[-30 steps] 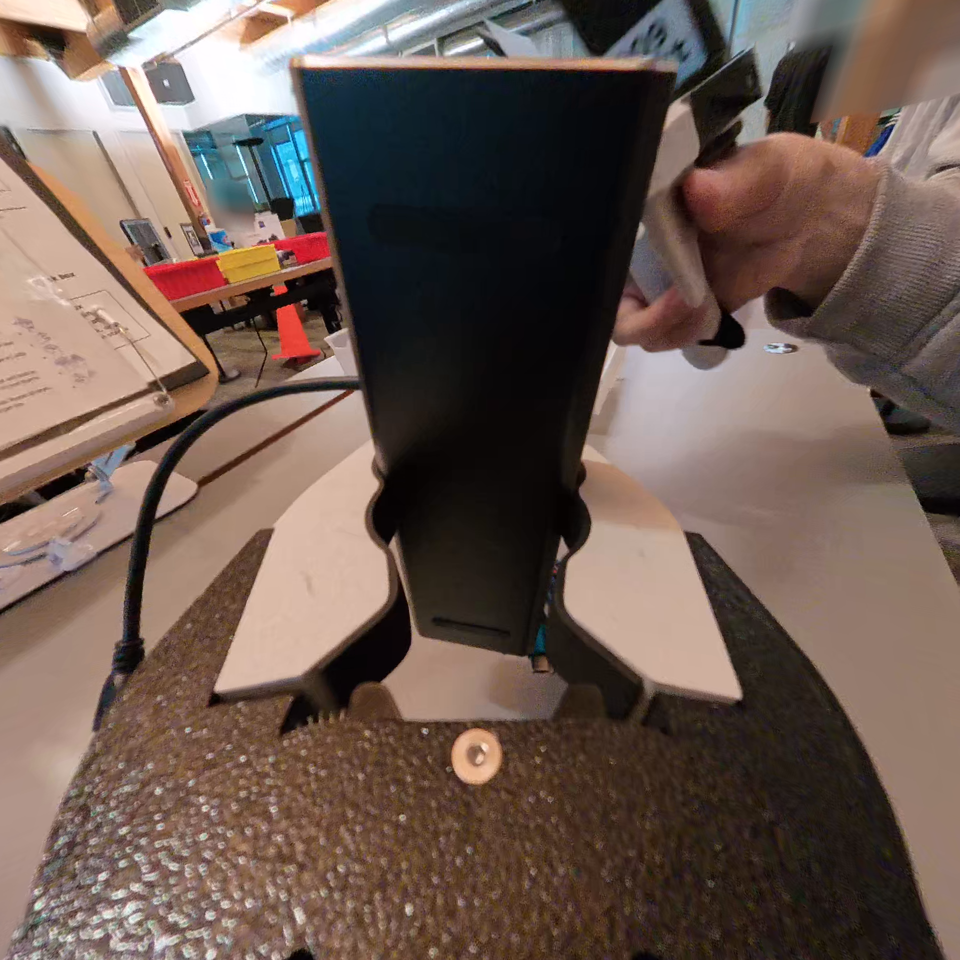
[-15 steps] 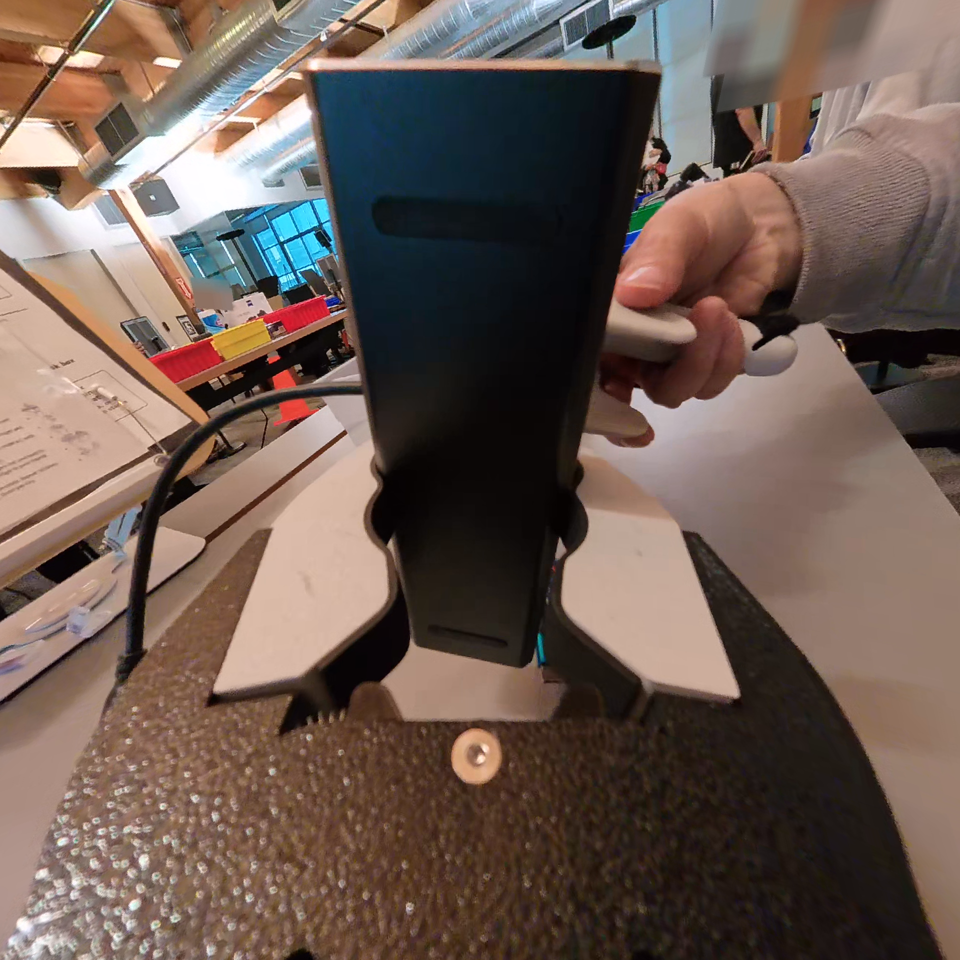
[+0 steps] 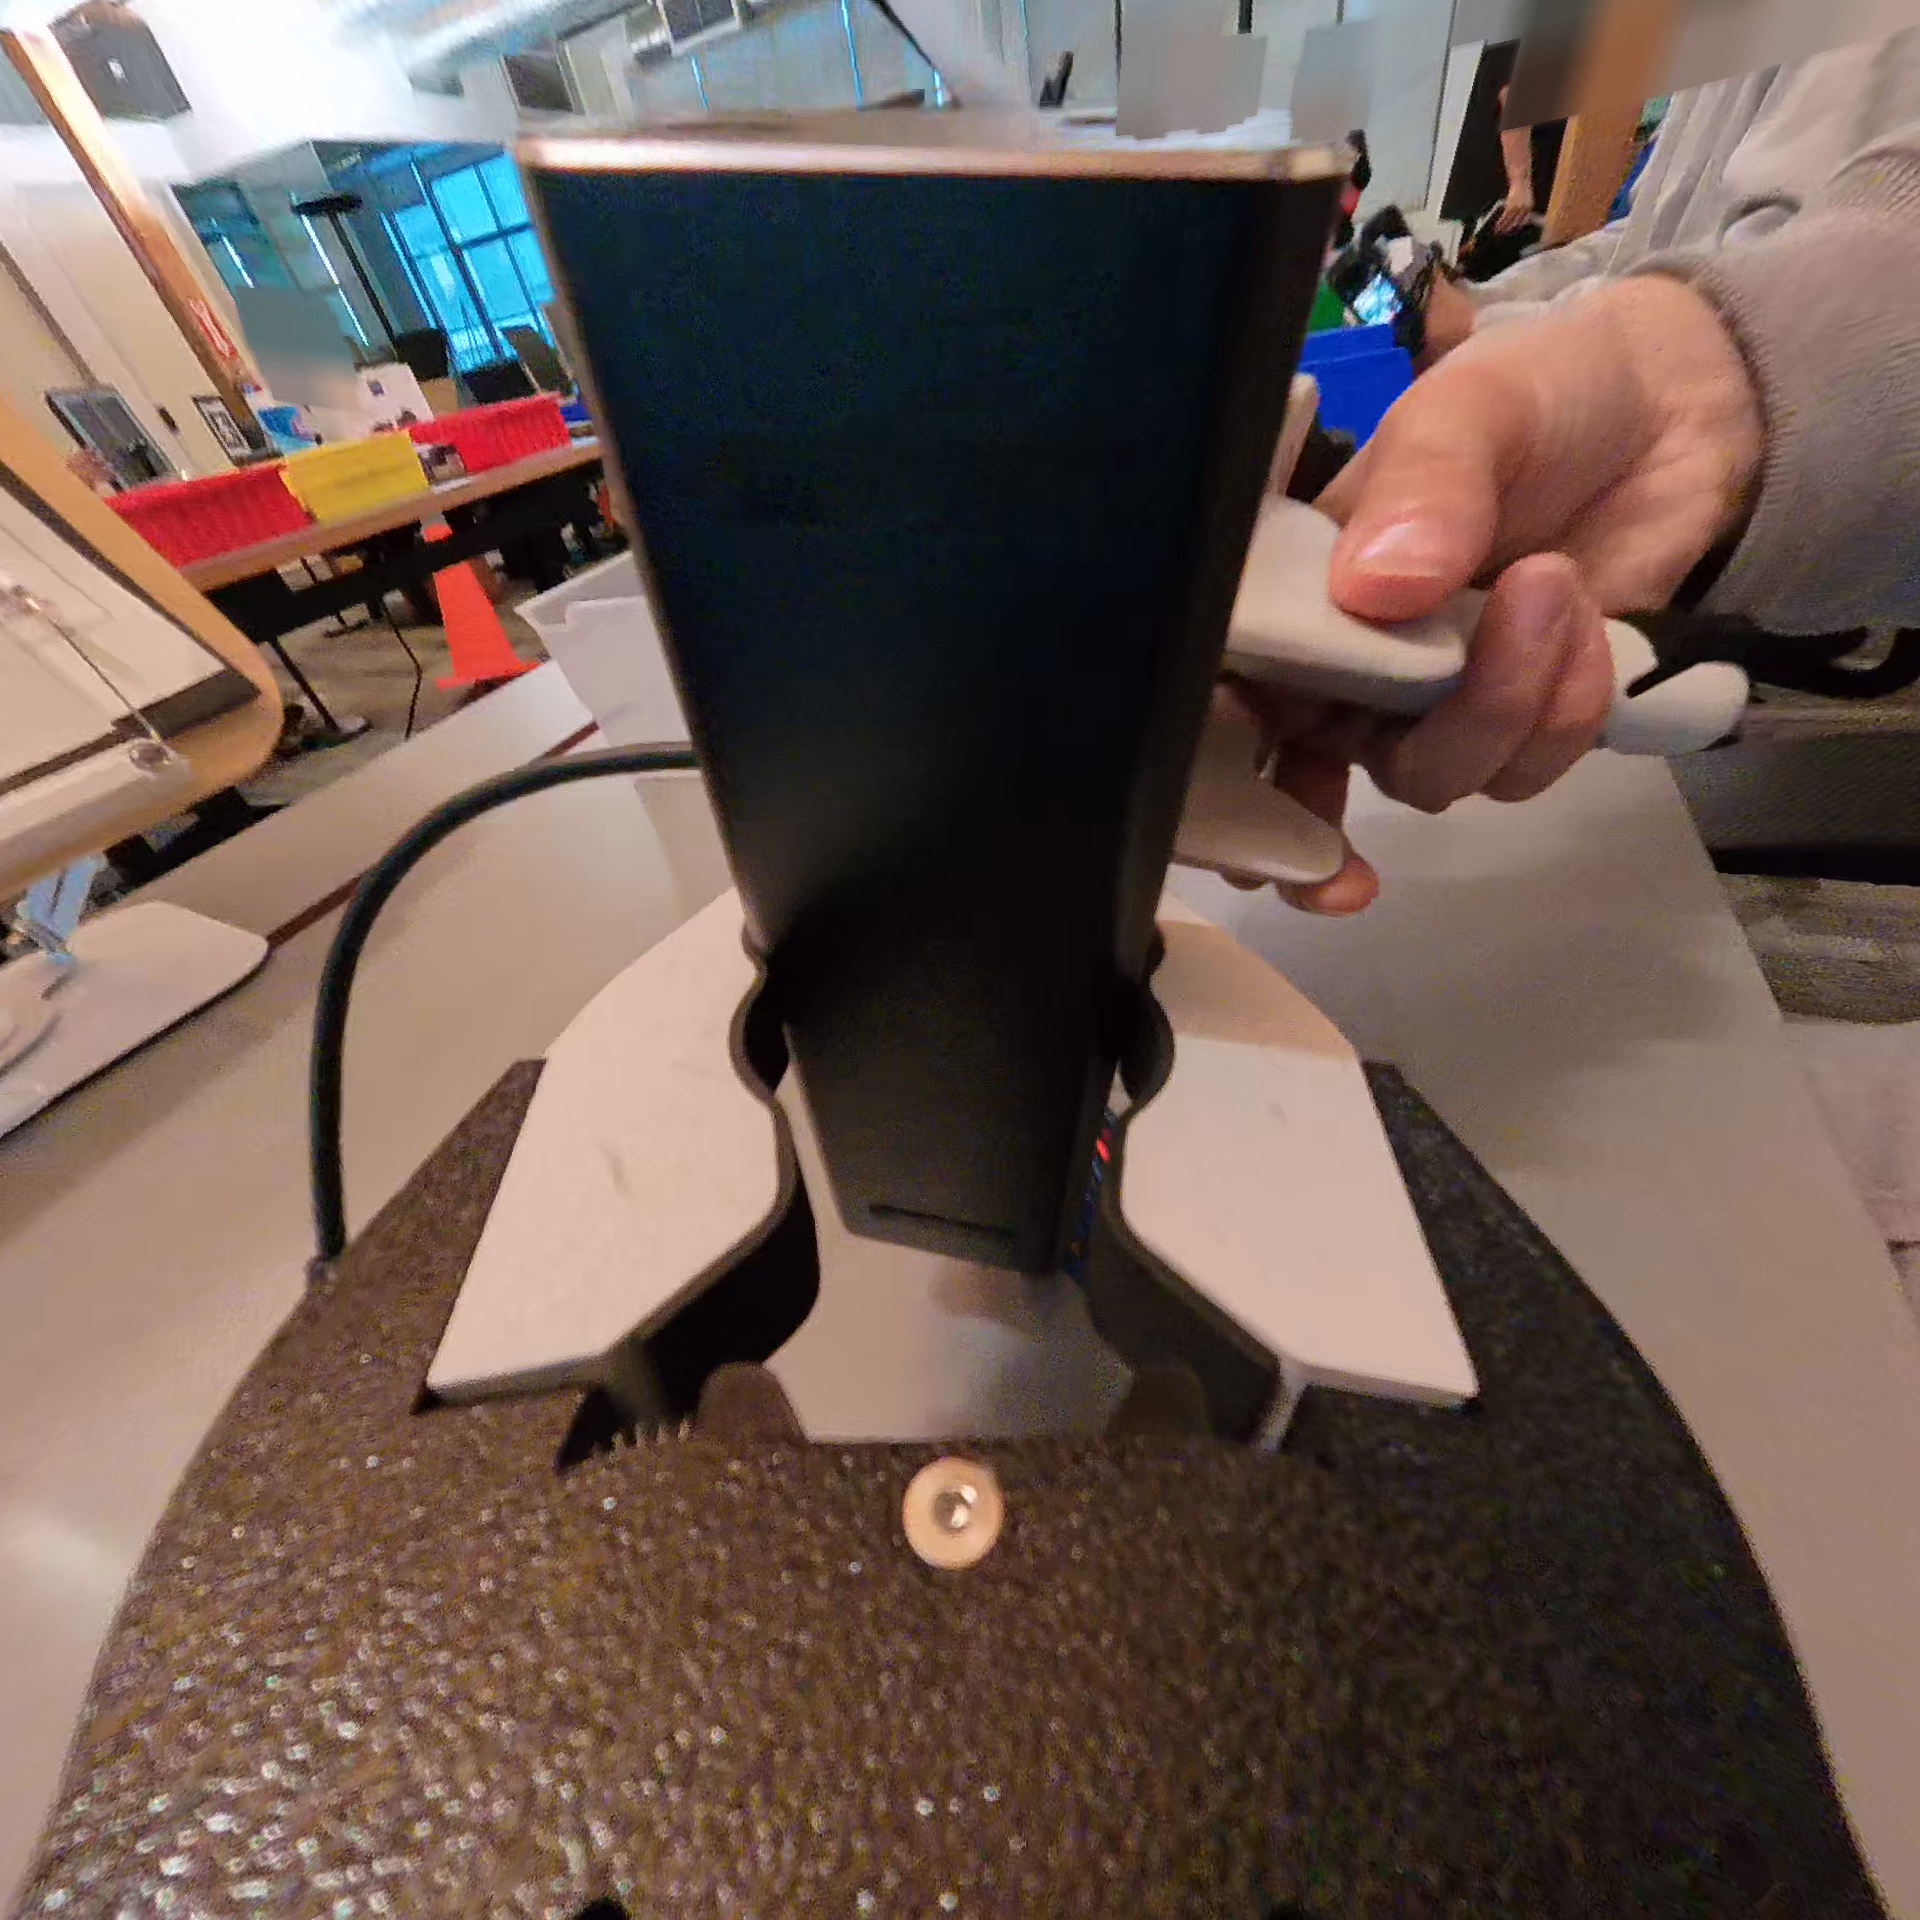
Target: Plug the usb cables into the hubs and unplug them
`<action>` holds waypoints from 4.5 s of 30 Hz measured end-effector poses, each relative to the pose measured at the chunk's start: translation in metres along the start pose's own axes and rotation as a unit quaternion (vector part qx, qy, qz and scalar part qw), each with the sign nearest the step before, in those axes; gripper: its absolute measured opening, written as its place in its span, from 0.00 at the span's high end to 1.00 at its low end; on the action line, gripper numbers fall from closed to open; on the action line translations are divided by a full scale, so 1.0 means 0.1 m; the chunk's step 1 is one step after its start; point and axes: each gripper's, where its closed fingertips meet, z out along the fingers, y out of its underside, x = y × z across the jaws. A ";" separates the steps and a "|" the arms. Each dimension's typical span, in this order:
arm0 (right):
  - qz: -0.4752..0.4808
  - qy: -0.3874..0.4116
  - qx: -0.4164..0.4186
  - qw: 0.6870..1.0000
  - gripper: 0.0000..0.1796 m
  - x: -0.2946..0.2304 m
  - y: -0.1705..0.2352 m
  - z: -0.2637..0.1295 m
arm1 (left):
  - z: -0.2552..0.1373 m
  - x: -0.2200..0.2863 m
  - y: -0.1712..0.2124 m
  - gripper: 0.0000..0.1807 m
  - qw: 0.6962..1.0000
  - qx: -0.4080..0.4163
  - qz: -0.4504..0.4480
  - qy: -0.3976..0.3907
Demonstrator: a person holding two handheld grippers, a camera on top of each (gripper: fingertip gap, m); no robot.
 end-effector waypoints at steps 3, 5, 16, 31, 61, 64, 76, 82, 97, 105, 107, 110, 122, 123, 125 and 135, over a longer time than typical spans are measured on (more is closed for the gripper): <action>-0.011 -0.001 0.017 1.000 0.94 0.02 -0.01 -0.01 | 0.03 0.00 0.02 0.65 1.000 -0.003 -0.023 0.005; -0.023 0.003 0.025 0.999 0.94 0.02 0.00 0.00 | 0.02 0.00 0.04 0.65 1.000 -0.002 -0.013 0.003; -0.034 -0.003 -0.008 0.999 0.95 -0.05 0.09 -0.01 | -0.04 0.02 -0.07 0.65 0.999 0.047 -0.017 0.018; -0.070 -0.007 -0.035 0.997 0.95 -0.06 0.15 -0.07 | -0.06 0.06 -0.11 0.65 0.997 0.055 0.044 0.008; -0.127 0.037 -0.038 0.991 0.95 -0.04 0.21 -0.03 | -0.04 0.23 -0.24 0.60 0.997 0.038 0.040 0.045; -0.137 0.048 -0.050 0.988 0.95 0.00 0.23 -0.03 | -0.01 0.22 -0.18 0.58 0.997 0.020 0.060 0.040; -0.120 0.035 -0.129 0.984 0.95 -0.05 0.39 0.00 | -0.05 0.38 -0.24 0.57 0.990 0.076 0.097 0.069; -0.115 0.023 -0.147 0.982 0.95 -0.06 0.42 -0.01 | -0.07 0.40 -0.25 0.58 0.991 0.063 0.091 0.079; -0.095 0.015 -0.090 0.991 0.90 -0.03 0.24 0.05 | -0.01 0.21 -0.13 0.59 0.996 0.024 0.083 0.027; -0.111 0.037 -0.121 0.986 0.94 0.02 0.31 -0.05 | 0.04 0.28 -0.13 0.59 0.993 0.033 0.105 0.030; -0.093 0.040 -0.106 0.989 0.95 0.02 0.31 -0.07 | 0.06 0.29 -0.15 0.59 0.993 0.038 0.107 0.026; -0.053 0.010 -0.128 0.990 0.92 -0.03 0.39 -0.11 | 0.06 0.30 -0.18 0.59 0.992 0.032 0.123 0.025; -0.098 0.028 -0.096 0.990 0.95 -0.02 0.31 -0.09 | 0.04 0.29 -0.19 0.59 0.992 0.033 0.116 0.023; -0.114 0.032 -0.106 0.987 0.95 -0.02 0.32 -0.10 | 0.05 0.29 -0.19 0.59 0.992 0.035 0.117 0.022; -0.127 0.036 -0.122 0.984 0.95 -0.01 0.32 -0.10 | 0.05 0.29 -0.19 0.59 0.992 0.041 0.114 0.023; -0.148 0.018 -0.136 0.979 0.94 -0.04 0.35 -0.19 | 0.09 0.34 -0.23 0.59 0.991 0.034 0.129 0.022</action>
